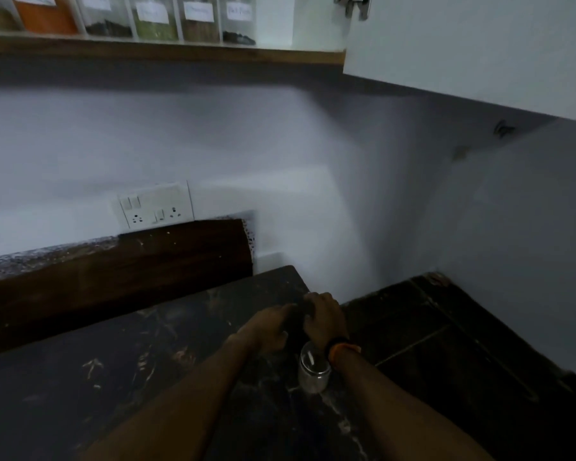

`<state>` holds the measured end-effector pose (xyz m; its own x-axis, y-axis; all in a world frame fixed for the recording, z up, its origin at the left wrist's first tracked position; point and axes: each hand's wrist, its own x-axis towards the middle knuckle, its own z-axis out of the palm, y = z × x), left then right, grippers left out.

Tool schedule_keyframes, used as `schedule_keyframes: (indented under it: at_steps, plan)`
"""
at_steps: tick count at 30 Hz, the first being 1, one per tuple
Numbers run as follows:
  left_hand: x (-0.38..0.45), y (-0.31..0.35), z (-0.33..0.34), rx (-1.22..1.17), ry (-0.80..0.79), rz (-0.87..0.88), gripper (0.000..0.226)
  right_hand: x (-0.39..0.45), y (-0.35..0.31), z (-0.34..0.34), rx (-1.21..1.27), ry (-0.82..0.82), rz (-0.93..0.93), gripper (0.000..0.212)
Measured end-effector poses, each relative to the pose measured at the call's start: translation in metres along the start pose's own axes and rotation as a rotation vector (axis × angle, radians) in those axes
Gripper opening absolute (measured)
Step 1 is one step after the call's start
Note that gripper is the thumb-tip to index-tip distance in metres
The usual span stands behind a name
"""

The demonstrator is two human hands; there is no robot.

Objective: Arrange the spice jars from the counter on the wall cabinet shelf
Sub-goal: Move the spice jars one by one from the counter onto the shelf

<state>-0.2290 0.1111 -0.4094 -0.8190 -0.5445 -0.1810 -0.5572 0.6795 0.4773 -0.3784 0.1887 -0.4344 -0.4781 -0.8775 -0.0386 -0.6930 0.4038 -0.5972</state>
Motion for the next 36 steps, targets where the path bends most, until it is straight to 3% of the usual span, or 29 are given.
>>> schedule_keyframes:
  at_steps: [8, 13, 18, 24, 27, 31, 34, 36]
  plan:
    - [-0.015, -0.007, 0.048, -0.032, -0.107, -0.055, 0.063, -0.032, 0.032, 0.046, -0.132, -0.122, 0.159, 0.057]
    - [-0.017, -0.013, 0.065, -0.048, -0.172, -0.099, 0.06, -0.046, 0.038, 0.063, -0.241, -0.127, 0.179, 0.075]
    - [-0.021, -0.02, 0.069, -0.06, -0.187, -0.133, 0.062, -0.046, 0.045, 0.071, -0.153, -0.142, 0.273, 0.087]
    - [-0.027, -0.029, 0.075, -0.274, -0.099, -0.218, 0.054, -0.035, 0.045, 0.066, -0.044, -0.063, 0.262, 0.074]
    - [-0.031, -0.029, 0.08, -0.518, 0.016, -0.346, 0.042, -0.024, 0.031, 0.059, 0.105, -0.045, 0.218, 0.078]
    - [-0.042, -0.023, 0.084, -1.145, 0.245, -0.487, 0.037, -0.011, 0.007, 0.044, 0.436, -0.095, 0.164, 0.078]
    - [-0.044, -0.021, 0.077, -1.523, 0.237, -0.646, 0.05, -0.007, -0.005, 0.029, 0.685, -0.156, 0.12, 0.07]
    - [-0.044, -0.022, 0.071, -1.802, 0.191, -0.648, 0.055, -0.007, -0.014, 0.024, 0.825, -0.192, 0.065, 0.067]
